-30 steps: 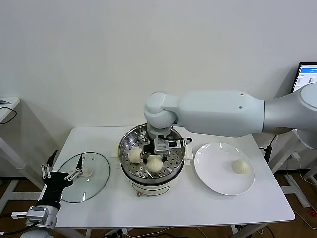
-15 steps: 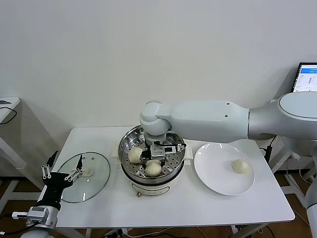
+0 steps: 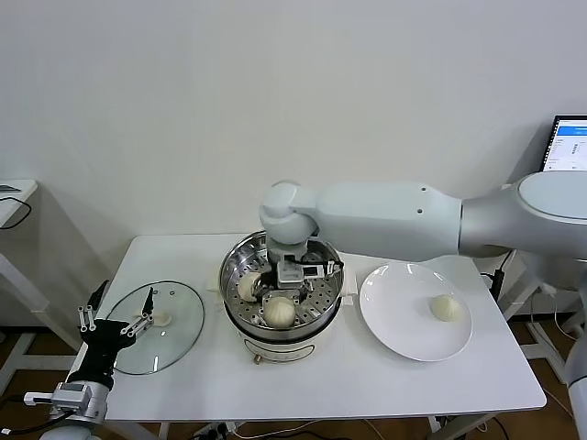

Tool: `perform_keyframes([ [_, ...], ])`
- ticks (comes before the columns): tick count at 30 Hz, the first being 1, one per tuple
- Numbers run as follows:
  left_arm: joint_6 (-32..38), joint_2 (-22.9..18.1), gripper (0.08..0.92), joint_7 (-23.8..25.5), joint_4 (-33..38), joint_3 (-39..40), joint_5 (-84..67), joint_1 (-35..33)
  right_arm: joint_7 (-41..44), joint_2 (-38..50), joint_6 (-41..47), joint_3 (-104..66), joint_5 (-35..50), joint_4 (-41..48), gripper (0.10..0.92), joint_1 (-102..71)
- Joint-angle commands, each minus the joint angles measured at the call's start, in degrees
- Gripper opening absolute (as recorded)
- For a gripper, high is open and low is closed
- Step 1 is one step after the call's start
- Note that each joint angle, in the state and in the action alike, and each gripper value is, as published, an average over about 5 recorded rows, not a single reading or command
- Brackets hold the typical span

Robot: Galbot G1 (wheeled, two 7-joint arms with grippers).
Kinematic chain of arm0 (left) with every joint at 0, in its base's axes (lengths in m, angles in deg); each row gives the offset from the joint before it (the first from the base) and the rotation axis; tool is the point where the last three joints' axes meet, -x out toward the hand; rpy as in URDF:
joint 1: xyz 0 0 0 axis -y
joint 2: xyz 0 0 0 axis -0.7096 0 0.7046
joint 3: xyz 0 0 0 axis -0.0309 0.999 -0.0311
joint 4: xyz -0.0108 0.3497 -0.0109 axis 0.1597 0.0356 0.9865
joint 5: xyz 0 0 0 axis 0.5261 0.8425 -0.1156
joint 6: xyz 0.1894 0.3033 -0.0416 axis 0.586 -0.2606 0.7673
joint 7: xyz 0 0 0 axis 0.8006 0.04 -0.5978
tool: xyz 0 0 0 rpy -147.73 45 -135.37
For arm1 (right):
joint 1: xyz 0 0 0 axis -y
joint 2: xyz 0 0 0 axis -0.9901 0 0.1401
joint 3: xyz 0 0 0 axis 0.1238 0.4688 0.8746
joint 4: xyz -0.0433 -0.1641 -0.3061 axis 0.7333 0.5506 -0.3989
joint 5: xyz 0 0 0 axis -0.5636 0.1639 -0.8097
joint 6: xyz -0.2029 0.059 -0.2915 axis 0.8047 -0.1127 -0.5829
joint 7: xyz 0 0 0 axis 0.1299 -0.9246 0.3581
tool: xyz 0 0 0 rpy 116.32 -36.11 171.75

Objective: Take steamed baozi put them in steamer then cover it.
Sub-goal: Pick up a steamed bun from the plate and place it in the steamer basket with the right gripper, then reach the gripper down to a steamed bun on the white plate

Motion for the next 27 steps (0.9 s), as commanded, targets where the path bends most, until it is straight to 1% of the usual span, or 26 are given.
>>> perform_keyframes([
  [1,-0.03,0.07,0.823,0.0,0.46,-0.11,0.04,-0.19,3.38,10.83,3.43,-1.16,10.59,-1.98,0.823,7.94],
  [3,-0.07,0.08,0.823,-0.03,0.59,-0.08,0.07,-0.22,5.59,15.55,7.97,-0.81,14.15,-3.4,0.823,9.64],
  [5,-0.12,0.08,0.823,-0.08,0.78,0.11,0.13,-0.23,7.06,20.47,14.29,-0.11,16.5,-4.57,0.823,10.43],
  [8,-0.15,0.12,0.823,-0.13,1.03,0.55,0.28,-0.25,7.26,27.03,24.17,1.22,18.74,-4.93,0.823,9.82],
  [10,-0.14,0.17,0.823,-0.14,1.12,0.8,0.4,-0.29,7.17,30.65,29.04,1.6,19.37,-3.66,0.823,8.5],
  [13,-0.1,0.27,0.823,-0.15,1.28,1.06,0.5,-0.4,7.47,34.47,33.8,1.07,17.22,0.2,0.823,5.57],
  [18,-0.08,0.33,0.823,-0.14,1.51,1.4,0.51,-0.4,8.11,38.34,37.83,-3.63,10.27,6.5,0.823,-3.16],
  [27,-0.11,0.25,0.823,-0.27,1.67,2.19,0.58,-0.29,6.66,38.56,36.83,-18.99,0.0,15.88,0.823,-20.44],
])
